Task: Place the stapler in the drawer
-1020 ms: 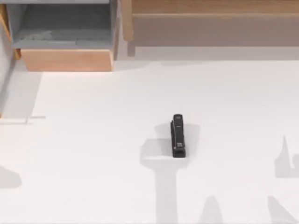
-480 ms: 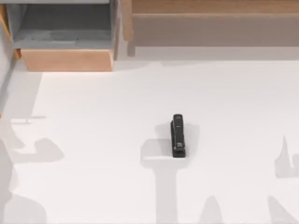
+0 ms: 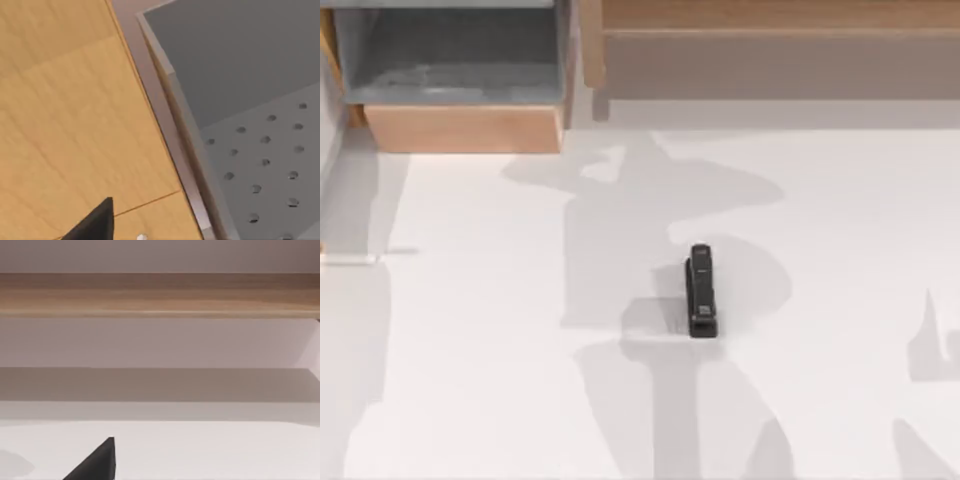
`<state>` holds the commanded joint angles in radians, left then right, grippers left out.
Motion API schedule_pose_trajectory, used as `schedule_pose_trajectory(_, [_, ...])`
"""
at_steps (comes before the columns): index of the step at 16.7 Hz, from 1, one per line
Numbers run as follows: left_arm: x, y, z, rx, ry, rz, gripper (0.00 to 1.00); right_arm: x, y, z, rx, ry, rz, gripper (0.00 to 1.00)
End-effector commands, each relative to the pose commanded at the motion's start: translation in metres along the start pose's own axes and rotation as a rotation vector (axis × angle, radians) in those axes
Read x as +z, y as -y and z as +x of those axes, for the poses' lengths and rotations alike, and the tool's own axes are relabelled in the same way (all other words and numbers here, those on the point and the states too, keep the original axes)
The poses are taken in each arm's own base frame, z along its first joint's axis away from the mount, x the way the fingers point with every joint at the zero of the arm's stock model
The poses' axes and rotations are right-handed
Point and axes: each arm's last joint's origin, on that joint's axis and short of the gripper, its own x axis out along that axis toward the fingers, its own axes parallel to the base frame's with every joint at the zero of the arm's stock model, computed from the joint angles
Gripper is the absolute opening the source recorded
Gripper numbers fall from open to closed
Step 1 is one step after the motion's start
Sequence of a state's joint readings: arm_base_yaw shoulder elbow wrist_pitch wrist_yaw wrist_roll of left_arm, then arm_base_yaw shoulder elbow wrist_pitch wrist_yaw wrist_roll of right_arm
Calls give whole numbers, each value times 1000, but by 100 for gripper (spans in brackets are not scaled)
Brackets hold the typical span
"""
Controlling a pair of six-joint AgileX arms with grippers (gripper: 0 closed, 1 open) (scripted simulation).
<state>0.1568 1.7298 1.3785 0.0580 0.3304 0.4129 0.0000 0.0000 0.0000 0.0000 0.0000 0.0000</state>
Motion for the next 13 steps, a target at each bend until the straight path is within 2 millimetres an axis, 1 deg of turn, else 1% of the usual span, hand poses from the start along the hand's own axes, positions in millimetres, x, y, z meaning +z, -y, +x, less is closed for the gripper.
schedule_pose_trajectory(1, [16, 22, 11, -64, -52, -88, 100, 0, 0, 0, 0, 0, 0, 100])
schedule_pose_trajectory(3, [41, 73, 32, -179, -188, -246, 100, 0, 0, 0, 0, 0, 0, 100])
schedule_pose_trajectory(5, [59, 129, 46, -265, -360, -370, 100, 0, 0, 0, 0, 0, 0, 100])
schedule_pose_trajectory(6, [63, 158, 51, -294, -456, -417, 100, 0, 0, 0, 0, 0, 0, 100])
schedule_pose_trajectory(8, [66, 217, 57, -318, -657, -481, 100, 0, 0, 0, 0, 0, 0, 100])
schedule_pose_trajectory(9, [64, 245, 59, -314, -757, -498, 100, 0, 0, 0, 0, 0, 0, 100])
schedule_pose_trajectory(11, [55, 298, 58, -279, -942, -506, 100, 0, 0, 0, 0, 0, 0, 100])
schedule_pose_trajectory(13, [42, 343, 54, -219, -1095, -488, 100, 0, 0, 0, 0, 0, 0, 100])
